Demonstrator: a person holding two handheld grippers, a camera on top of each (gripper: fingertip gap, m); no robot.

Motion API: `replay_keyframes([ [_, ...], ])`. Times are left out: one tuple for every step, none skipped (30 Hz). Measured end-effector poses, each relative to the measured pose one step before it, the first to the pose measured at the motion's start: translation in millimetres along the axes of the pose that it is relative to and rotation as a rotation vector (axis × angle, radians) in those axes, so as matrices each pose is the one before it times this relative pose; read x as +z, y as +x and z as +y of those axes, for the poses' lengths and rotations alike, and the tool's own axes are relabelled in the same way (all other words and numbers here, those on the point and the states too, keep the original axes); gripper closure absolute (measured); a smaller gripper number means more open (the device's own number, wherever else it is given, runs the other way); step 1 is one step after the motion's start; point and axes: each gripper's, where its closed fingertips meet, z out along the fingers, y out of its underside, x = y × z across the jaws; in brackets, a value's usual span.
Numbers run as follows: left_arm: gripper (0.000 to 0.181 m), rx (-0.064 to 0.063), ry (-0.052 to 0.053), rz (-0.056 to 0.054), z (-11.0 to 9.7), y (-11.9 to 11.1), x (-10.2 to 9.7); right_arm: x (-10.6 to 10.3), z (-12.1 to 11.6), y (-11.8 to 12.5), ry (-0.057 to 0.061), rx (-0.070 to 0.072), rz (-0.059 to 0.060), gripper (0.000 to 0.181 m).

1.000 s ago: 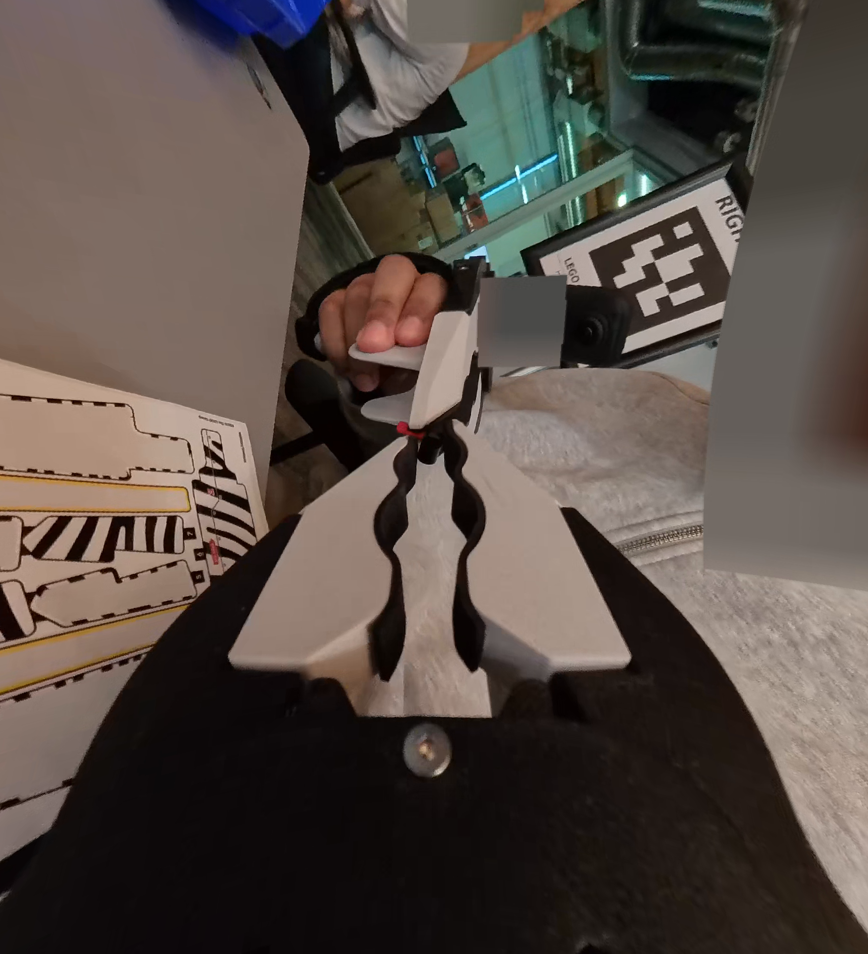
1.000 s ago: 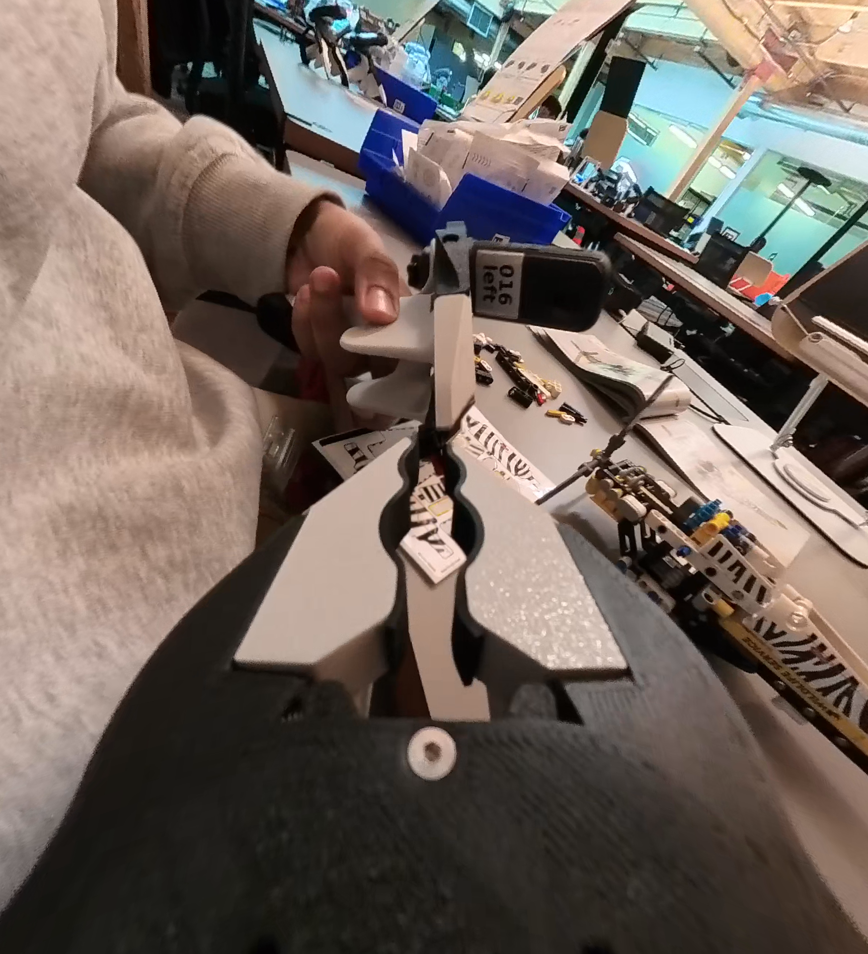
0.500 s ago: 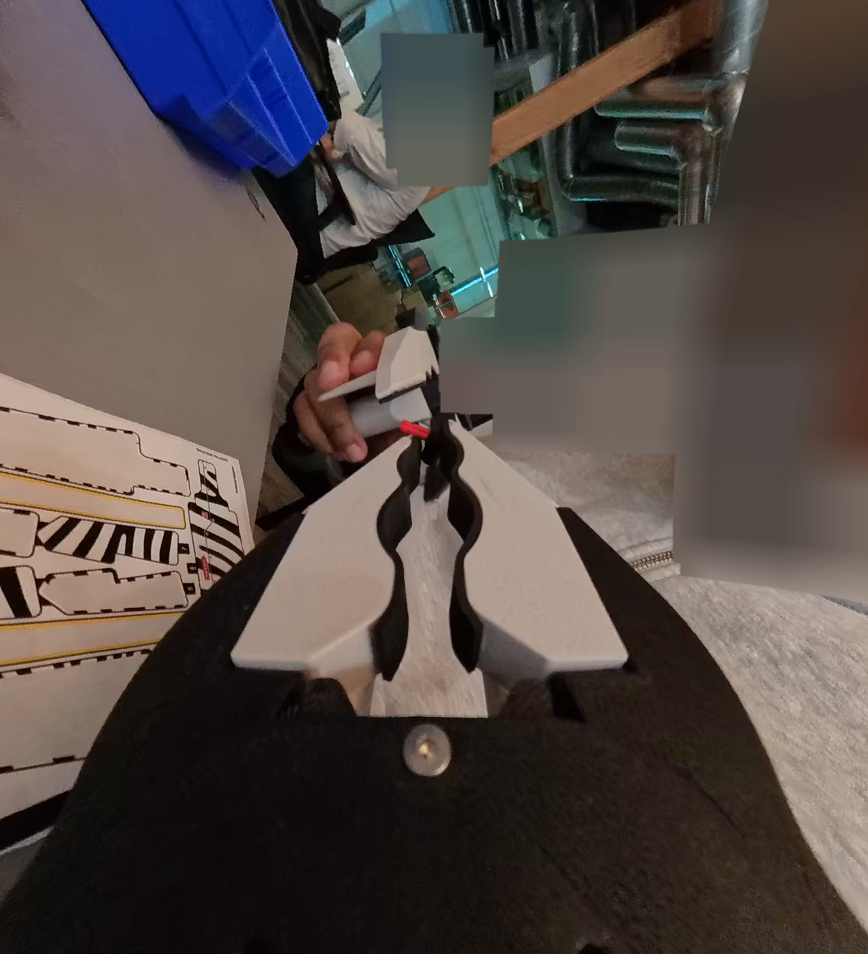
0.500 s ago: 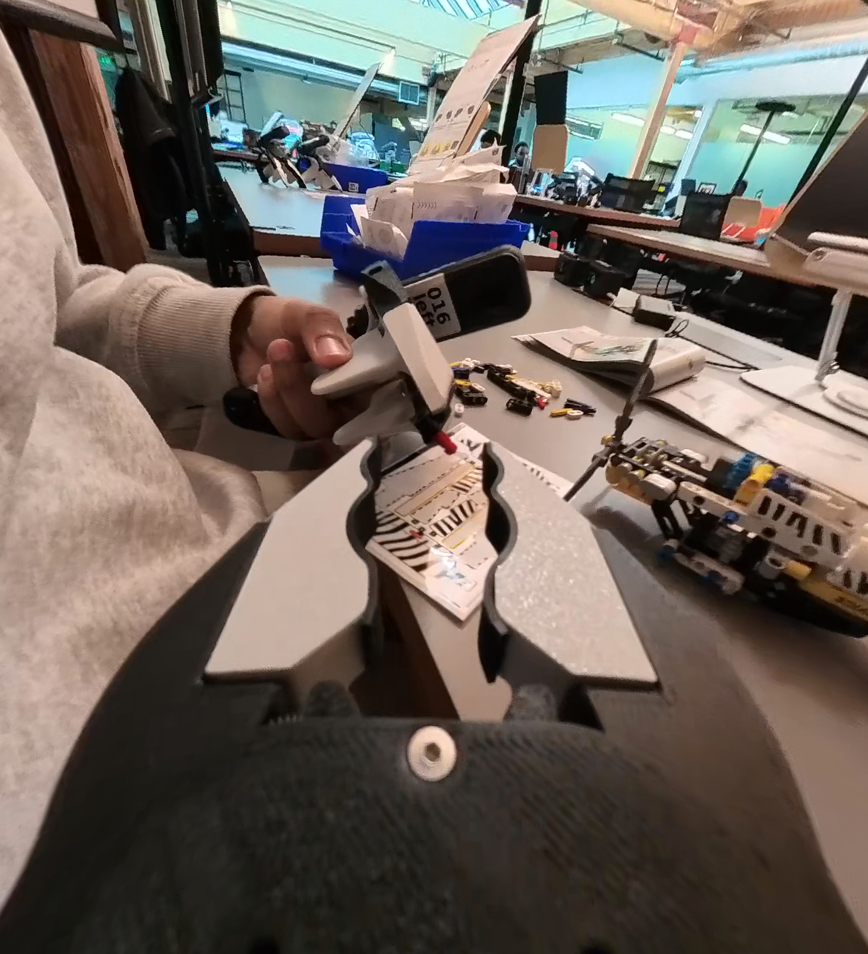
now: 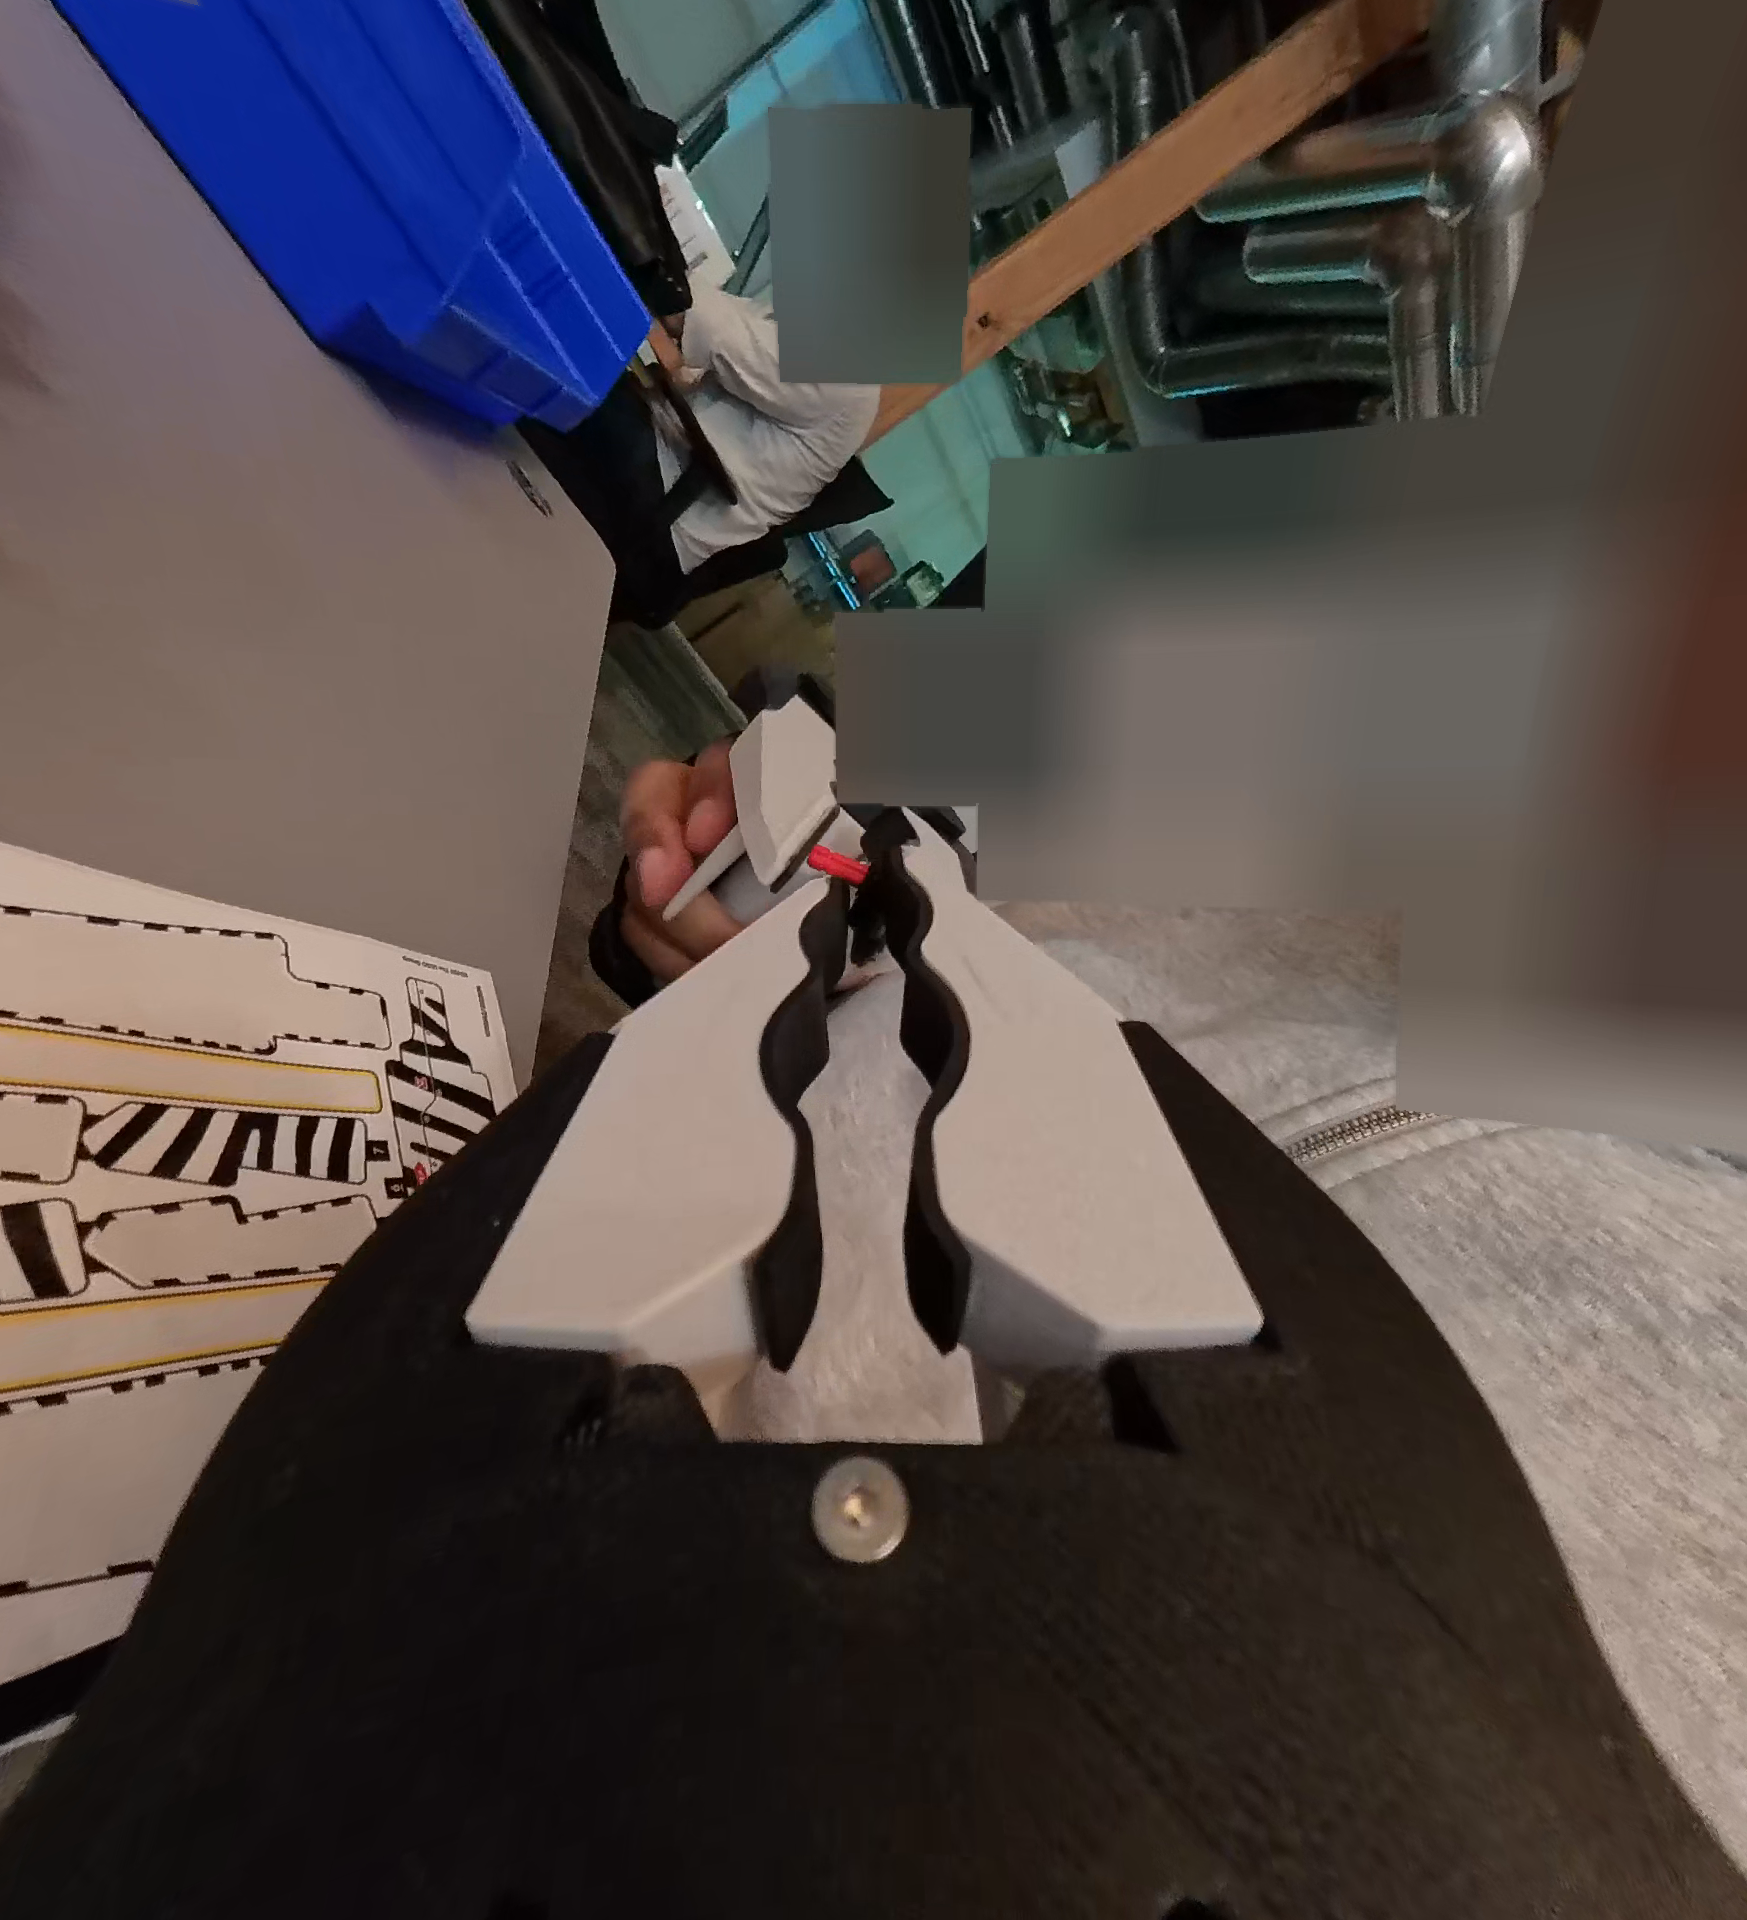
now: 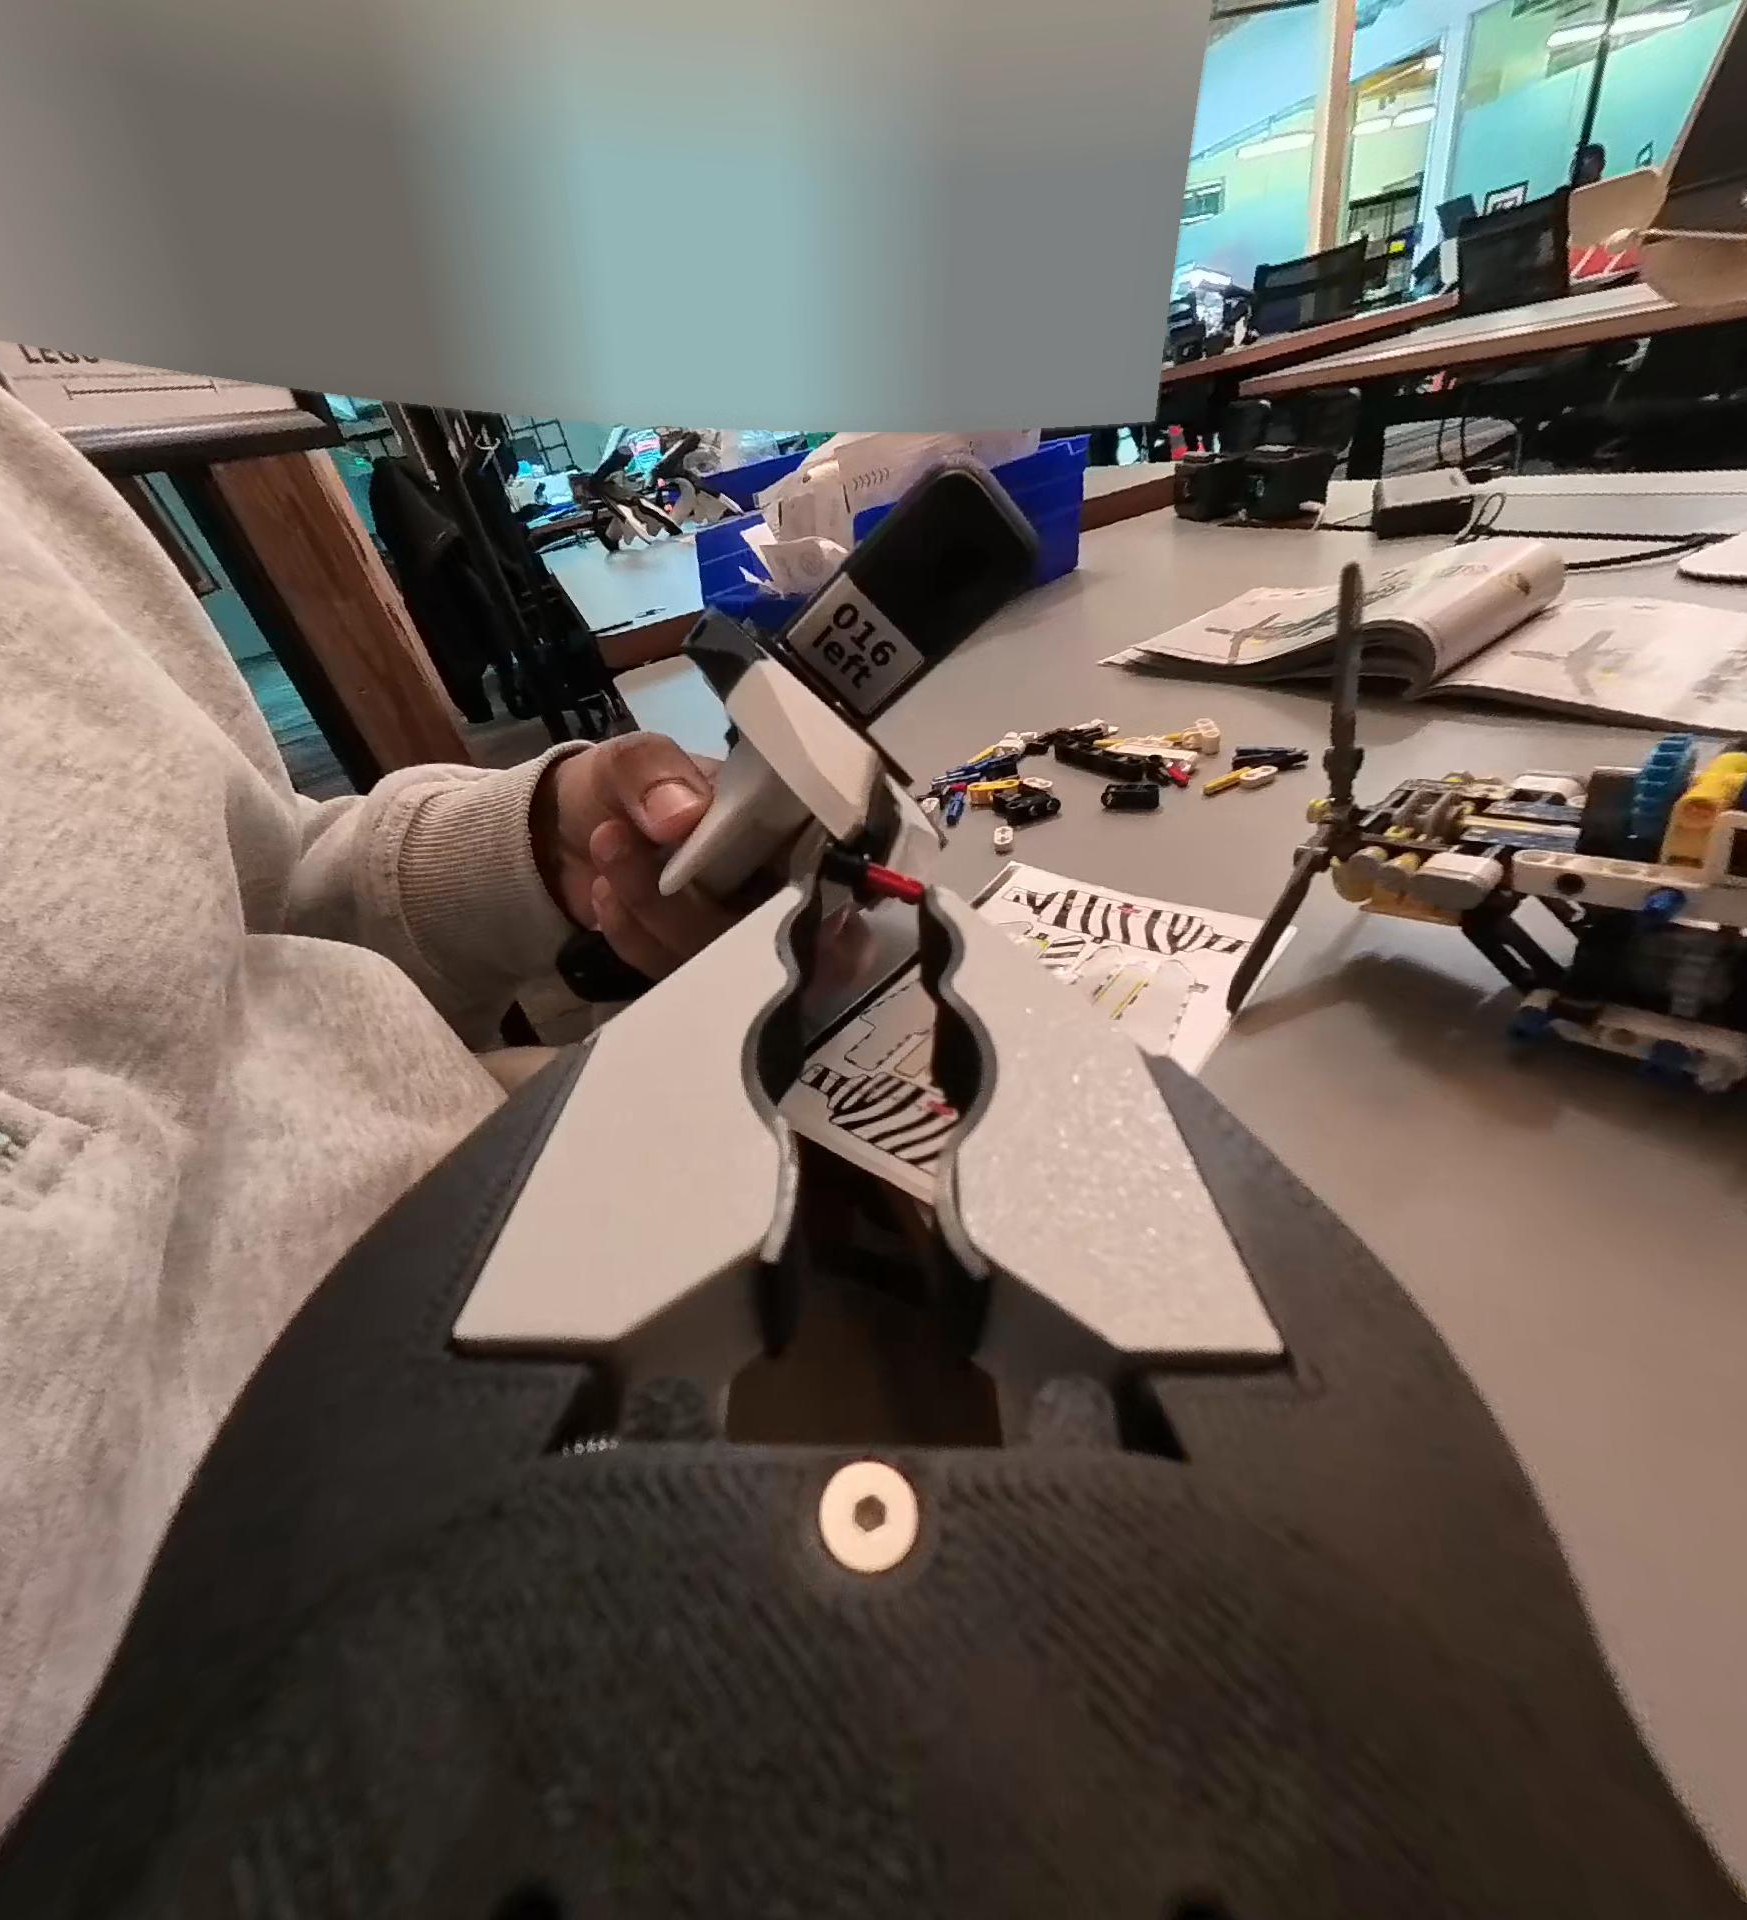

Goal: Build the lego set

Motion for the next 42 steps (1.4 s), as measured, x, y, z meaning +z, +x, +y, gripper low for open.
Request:
replay_keyframes([
  [0.174,0.0039,-0.0032,-0.0054,0.24,-0.04,0.29,-0.36,0.11,0.03,-0.0005,0.0025,-0.0039,0.165],
  [0.174,0.0085,-0.0012,-0.0078,0.13,-0.3,0.17,-0.23,0.17,0.14,-0.0012,0.0013,-0.0018,0.165],
  [0.174,0.0081,-0.0004,-0.0061,-0.09,0.03,0.1,-0.19,-0.04,0.2,-0.0001,0.0,-0.0004,0.165],
  [0.174,0.0043,-0.0006,-0.0038,-0.17,0.19,0.01,-0.16,-0.36,0.03,0.0023,-0.0029,0.0007,0.165],
  [0.174,0.005,-0.0008,-0.0047,-0.17,-0.02,0.07,-0.16,-0.29,0.21,0.0028,-0.005,0.0024,0.165],
  [0.174,0.0073,-0.0013,-0.0059,-0.03,-0.15,-0.1,-0.2,-0.14,0.28,0.0019,-0.0067,0.003,0.165],
  [0.174,0.0056,-0.0005,-0.0055,-0.3,-0.07,-0.13,-0.47,0.06,0.74,0.0016,-0.0107,0.0064,0.166],
  [0.175,0.0039,0.0012,-0.0014,-0.49,0.45,-0.39,-0.66,0.15,1.4,0.0013,-0.0156,0.0113,0.171],
  [0.174,0.0001,0.0028,-0.0039,-0.75,-0.14,-0.34,-0.8,-0.37,1.03,0.0039,-0.0194,0.0098,0.172],
  [0.175,-0.0051,0.0012,0.0004,-0.48,0.46,-0.12,-0.54,0.1,1.17,0.0001,-0.0155,0.0112,0.177],
  [0.175,-0.0021,-0.0055,-0.0031,0.72,-0.02,0.34,-0.08,0.6,0.22,-0.0043,-0.0143,0.005,0.177],
  [0.176,0.0061,-0.0019,-0.0045,0.33,0.05,0.36,0.34,1.08,-0.03,-0.0085,-0.0077,0.0025,0.177],
  [0.177,0.009,-0.0018,-0.0055,0.44,0.02,0.5,0.49,0.86,-0.19,-0.0067,-0.0026,0.0003,0.176],
  [0.179,0.0105,0.0017,-0.0102,-0.3,-0.61,0.26,0.51,0.07,-0.91,-0.0007,0.0024,-0.0057,0.174],
  [0.181,0.0079,0.0064,-0.0165,-1.08,-1.82,-0.3,0.18,-1.04,-1.57,0.0077,0.0081,-0.011,0.17],
  [0.181,0.0102,-0.005,-0.0134,0.62,-1.79,-0.05,0.08,-1.73,-1.44,0.011,0.0171,-0.0118,0.163],
  [0.181,0.0041,-0.0073,-0.0043,1.19,-0.91,0.19,-0.06,-1.25,-0.82,0.0073,0.0193,-0.011,0.16],
  [0.181,-0.0036,-0.0015,0.0001,0.58,-0.71,0.29,-0.15,-0.57,-0.21,0.0043,0.0175,-0.0079,0.159],
  [0.181,-0.0063,0.0027,0.0032,0.15,-0.34,0.36,-0.1,0.1,0.32,0.0009,0.0153,-0.0048,0.158],
  [0.18,-0.0047,0.0033,0.0007,0.03,-0.69,0.3,-0.11,0.73,0.9,-0.0032,0.0135,-0.0019,0.159],
  [0.181,-0.0004,0.0038,-0.0066,-0.05,-1.66,0.11,0.08,1.47,1.53,-0.0069,0.012,0.003,0.159],
  [0.181,0.0032,0.0003,-0.0104,0.34,-1.9,0.08,0.04,1.37,1.5,-0.0068,0.0069,0.0045,0.16],
  [0.181,0.0036,0.0001,-0.0087,0.1,-1.39,0.17,-0.11,0.47,0.5,-0.0002,-0.0009,0.0009,0.163],
  [0.181,0.0011,0.0053,-0.0054,-0.68,-0.66,0.0,-0.3,-0.46,0.35,0.0048,-0.0054,0.0033,0.167],
  [0.181,-0.0016,0.006,0.0008,-0.94,0.16,-0.07,-0.18,-0.49,0.32,0.0048,-0.0065,0.0051,0.168],
  [0.181,-0.0035,0.0021,0.0023,-0.4,0.24,0.03,-0.2,-0.35,0.38,0.002,-0.005,0.0048,0.169],
  [0.181,-0.0037,0.0033,-0.0004,-0.52,-0.34,0.07,-0.19,0.08,0.78,-0.001,-0.0034,0.0051,0.17],
  [0.181,-0.003,0.0065,-0.0037,-0.9,-0.91,-0.02,-0.21,0.33,1.33,-0.0026,-0.002,0.0076,0.171],
  [0.181,-0.0028,0.0094,-0.0029,-1.31,-1.05,-0.3,-0.33,0.45,1.83,-0.003,-0.0013,0.0099,0.172],
  [0.18,-0.0053,0.0126,0.0031,-2.0,-0.19,-0.51,-0.73,0.24,1.92,-0.0007,-0.0034,0.0097,0.175],
  [0.18,-0.0089,0.0211,-0.0024,-3.32,-1.1,-1.12,-0.82,0.17,1.24,0.0007,-0.0036,0.0053,0.18],
  [0.181,-0.0051,0.0205,-0.0003,-3.3,-0.58,-1.35,-0.25,0.14,0.57,-0.0005,0.0033,0.0006,0.18],
  [0.181,-0.0048,0.0162,-0.0025,-2.63,-0.97,-1.19,0.1,0.39,0.03,-0.0025,0.0047,-0.0034,0.18],
  [0.181,-0.0025,0.0139,-0.0032,-2.36,-0.76,-1.13,0.14,0.26,0.15,-0.0024,0.0027,-0.0003,0.18],
  [0.178,0.0017,0.014,-0.0016,-2.21,0.02,-1.09,0.24,0.51,0.58,-0.0028,-0.0007,0.0044,0.18],
  [0.176,0.0079,0.0122,0.0012,-1.69,0.98,-0.73,0.39,1.02,0.8,-0.0069,-0.0038,0.0062,0.18],
  [0.174,0.0148,0.0058,0.0024,-0.65,2.02,-0.22,0.41,1.45,0.26,-0.0093,-0.0077,0.0043,0.18],
  [0.172,0.0191,-0.0032,0.0009,0.58,2.39,0.31,0.5,1.35,0.37,-0.0093,-0.0098,0.0056,0.18],
  [0.17,0.0217,-0.0089,-0.004,1.3,2.18,0.78,0.5,1.15,0.46,-0.0084,-0.0116,0.007,0.18],
  [0.165,0.026,-0.0138,-0.0095,1.91,1.71,1.18,0.39,1.15,0.08,-0.009,-0.0124,0.0057,0.18],
  [0.161,0.0297,-0.0208,-0.0215,2.81,0.07,1.5,0.48,1.15,-0.05,-0.0105,-0.0135,0.0058,0.18],
  [0.159,0.037,-0.0269,-0.0321,3.56,-1.22,1.78,0.58,1.12,-0.04,-0.0111,-0.0162,0.0065,0.18],
])
